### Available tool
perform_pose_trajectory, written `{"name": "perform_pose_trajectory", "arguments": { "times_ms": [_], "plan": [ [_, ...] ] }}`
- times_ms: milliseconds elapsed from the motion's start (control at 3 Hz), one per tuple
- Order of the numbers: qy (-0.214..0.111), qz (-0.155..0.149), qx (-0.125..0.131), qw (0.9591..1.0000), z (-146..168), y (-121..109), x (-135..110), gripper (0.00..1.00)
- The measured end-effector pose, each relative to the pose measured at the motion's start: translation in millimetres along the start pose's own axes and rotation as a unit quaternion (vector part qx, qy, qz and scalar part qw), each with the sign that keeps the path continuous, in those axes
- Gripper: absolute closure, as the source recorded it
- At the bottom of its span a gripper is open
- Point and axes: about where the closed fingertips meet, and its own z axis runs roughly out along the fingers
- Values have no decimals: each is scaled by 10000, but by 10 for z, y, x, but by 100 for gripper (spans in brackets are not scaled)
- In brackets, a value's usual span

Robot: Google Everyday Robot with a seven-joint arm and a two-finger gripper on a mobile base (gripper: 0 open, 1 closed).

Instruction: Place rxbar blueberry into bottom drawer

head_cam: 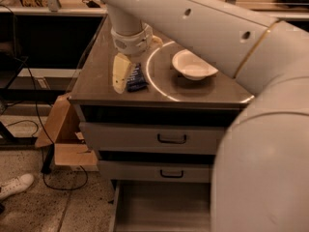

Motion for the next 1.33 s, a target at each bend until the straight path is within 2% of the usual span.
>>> {"name": "perform_pose_trajectory", "arguments": {
  "times_ms": [333,667,1000,1333],
  "plan": [
    [142,253,54,9996,98,-147,-84,0],
    [48,237,64,9997,115,-147,-134,0],
    [10,249,-98,9996,205,-173,-140,0],
    [124,216,-310,9992,317,-170,-101,0]
  ]
}}
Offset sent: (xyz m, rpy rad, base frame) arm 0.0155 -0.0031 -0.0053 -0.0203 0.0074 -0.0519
